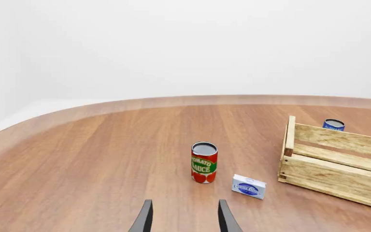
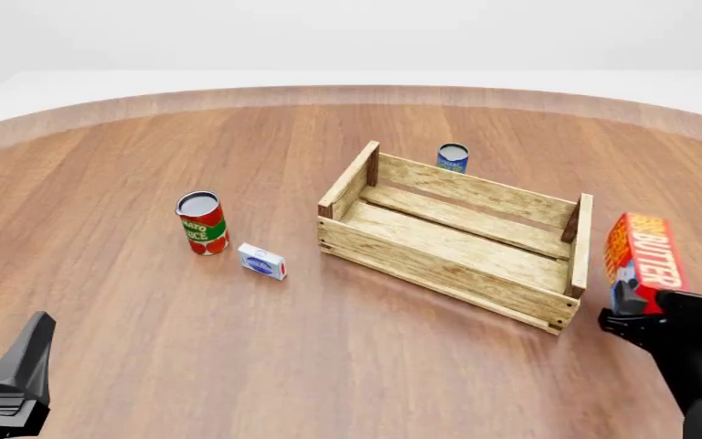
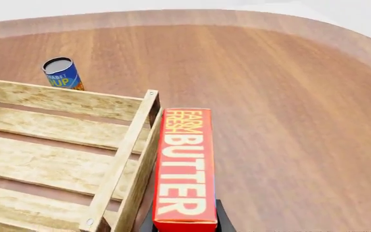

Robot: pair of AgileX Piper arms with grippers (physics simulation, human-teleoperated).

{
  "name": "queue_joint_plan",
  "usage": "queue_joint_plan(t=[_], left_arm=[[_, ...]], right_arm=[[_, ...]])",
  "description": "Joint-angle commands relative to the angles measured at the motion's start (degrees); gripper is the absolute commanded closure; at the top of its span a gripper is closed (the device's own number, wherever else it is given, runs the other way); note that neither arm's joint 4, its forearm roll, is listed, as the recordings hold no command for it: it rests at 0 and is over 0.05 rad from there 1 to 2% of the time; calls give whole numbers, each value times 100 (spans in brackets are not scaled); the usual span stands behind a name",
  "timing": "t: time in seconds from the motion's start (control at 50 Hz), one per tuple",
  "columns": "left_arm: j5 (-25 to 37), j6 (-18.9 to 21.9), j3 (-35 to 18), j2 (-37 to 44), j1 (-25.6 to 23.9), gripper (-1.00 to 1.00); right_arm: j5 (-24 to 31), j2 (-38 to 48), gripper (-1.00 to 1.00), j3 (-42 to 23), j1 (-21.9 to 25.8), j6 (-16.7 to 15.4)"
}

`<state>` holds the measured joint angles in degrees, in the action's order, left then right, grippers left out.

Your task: Pick up the butter and put it in the tray.

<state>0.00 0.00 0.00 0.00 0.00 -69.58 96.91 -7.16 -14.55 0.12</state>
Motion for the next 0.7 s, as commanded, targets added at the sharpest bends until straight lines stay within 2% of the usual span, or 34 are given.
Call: queue_joint_plan(t=[0.02, 0.52, 0.66, 0.68, 0.7], left_arm=[[0, 0, 0, 0, 0, -100], [0, 0, 0, 0, 0, -100], [0, 0, 0, 0, 0, -100], [0, 0, 0, 0, 0, -100], [0, 0, 0, 0, 0, -100]], right_arm=[[-31, -473, 100, 213, -11, 72], [-7, -1308, 100, 715, 82, -79], [1141, -2581, 100, 715, 172, -153], [1161, -2601, 100, 715, 172, -153], [1474, -2945, 100, 713, 202, -186]])
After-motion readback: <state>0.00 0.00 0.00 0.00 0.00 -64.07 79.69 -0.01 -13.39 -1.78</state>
